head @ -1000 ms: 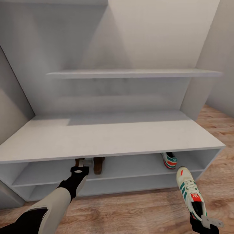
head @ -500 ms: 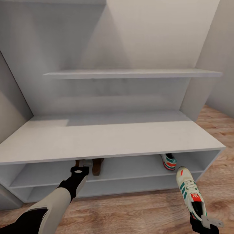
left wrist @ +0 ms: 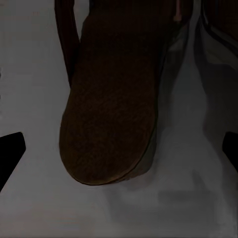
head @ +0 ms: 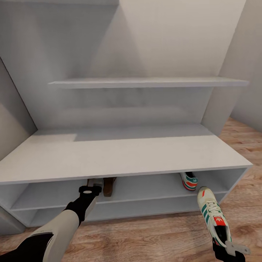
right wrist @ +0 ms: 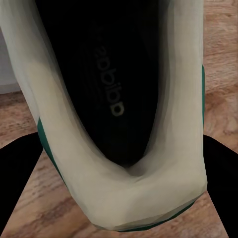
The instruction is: Pick up the two gym shoes and the two sandals from the corridor floor and place them onto the hallstand (shoe rack) in the corridor, making sure they are on the rack and not on the floor. Arrange them so the two gym shoes are next to each other and the two sandals are next to each other.
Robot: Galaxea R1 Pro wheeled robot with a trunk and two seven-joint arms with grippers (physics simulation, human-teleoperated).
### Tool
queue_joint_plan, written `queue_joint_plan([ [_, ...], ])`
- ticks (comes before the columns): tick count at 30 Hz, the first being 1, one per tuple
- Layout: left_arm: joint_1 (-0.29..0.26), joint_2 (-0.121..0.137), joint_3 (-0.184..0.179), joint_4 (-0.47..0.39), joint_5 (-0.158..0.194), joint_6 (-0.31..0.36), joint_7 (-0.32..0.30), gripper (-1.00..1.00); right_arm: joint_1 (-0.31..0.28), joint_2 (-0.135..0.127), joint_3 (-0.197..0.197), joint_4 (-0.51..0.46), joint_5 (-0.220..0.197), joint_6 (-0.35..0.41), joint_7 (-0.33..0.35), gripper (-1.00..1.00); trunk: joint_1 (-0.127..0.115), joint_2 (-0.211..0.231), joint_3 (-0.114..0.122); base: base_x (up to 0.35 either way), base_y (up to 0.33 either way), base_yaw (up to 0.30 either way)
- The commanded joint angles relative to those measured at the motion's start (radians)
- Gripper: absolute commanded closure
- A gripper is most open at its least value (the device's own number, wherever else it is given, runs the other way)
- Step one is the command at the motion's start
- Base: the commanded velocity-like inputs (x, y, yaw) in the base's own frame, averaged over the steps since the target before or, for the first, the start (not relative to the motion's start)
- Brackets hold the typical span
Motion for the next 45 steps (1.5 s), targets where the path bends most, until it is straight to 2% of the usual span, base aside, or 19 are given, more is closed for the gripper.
queue_joint_plan([
  [1, 0.000, -0.001, 0.007, -0.002, -0.010, 0.005, 0.000, -1.00, -0.001, 0.000, -0.002, 0.001, 0.011, -0.002, -0.008, 1.00, 0.000, 0.000, -0.001, 0.000, 0.000, 0.000],
  [19, 0.001, 0.000, 0.007, -0.002, -0.010, 0.003, 0.000, -1.00, -0.001, 0.000, -0.002, 0.001, 0.011, -0.002, -0.008, 1.00, 0.000, 0.000, -0.001, -0.015, 0.000, 0.000],
  [32, 0.002, 0.000, 0.007, -0.002, -0.010, 0.002, 0.000, -1.00, -0.001, 0.000, -0.002, 0.001, 0.011, -0.002, -0.008, 1.00, 0.000, 0.000, -0.001, -0.309, 0.000, 0.000],
  [36, 0.007, 0.001, 0.006, -0.001, -0.009, -0.026, 0.000, -1.00, -0.001, 0.000, -0.002, 0.001, 0.011, -0.002, -0.008, 1.00, 0.000, 0.000, -0.001, -0.335, 0.000, 0.000],
  [39, 0.033, 0.004, 0.006, 0.000, -0.009, -0.070, 0.000, -1.00, -0.001, 0.000, -0.002, 0.001, 0.011, -0.002, -0.008, 1.00, 0.000, 0.000, -0.001, -0.335, 0.000, 0.000],
  [41, 0.112, 0.014, 0.009, 0.000, -0.007, -0.152, -0.017, -1.00, -0.001, 0.000, -0.001, 0.002, 0.011, -0.002, -0.008, 1.00, 0.000, 0.000, -0.001, -0.259, 0.000, 0.000],
  [43, 0.151, 0.020, 0.010, 0.000, -0.007, -0.194, -0.032, -1.00, -0.001, 0.000, -0.001, 0.002, 0.011, -0.002, -0.008, 1.00, 0.000, 0.000, -0.001, -0.153, 0.000, 0.000],
  [44, 0.217, 0.036, 0.012, 0.000, -0.005, -0.267, -0.075, -1.00, -0.001, 0.000, -0.001, 0.002, 0.011, -0.002, -0.008, 1.00, 0.000, 0.000, -0.001, -0.056, 0.000, 0.000],
  [45, 0.232, 0.042, 0.013, 0.000, -0.004, -0.282, -0.087, -1.00, -0.001, 0.000, -0.001, 0.002, 0.011, -0.002, -0.008, 1.00, 0.000, 0.000, -0.001, -0.044, 0.000, 0.000],
])
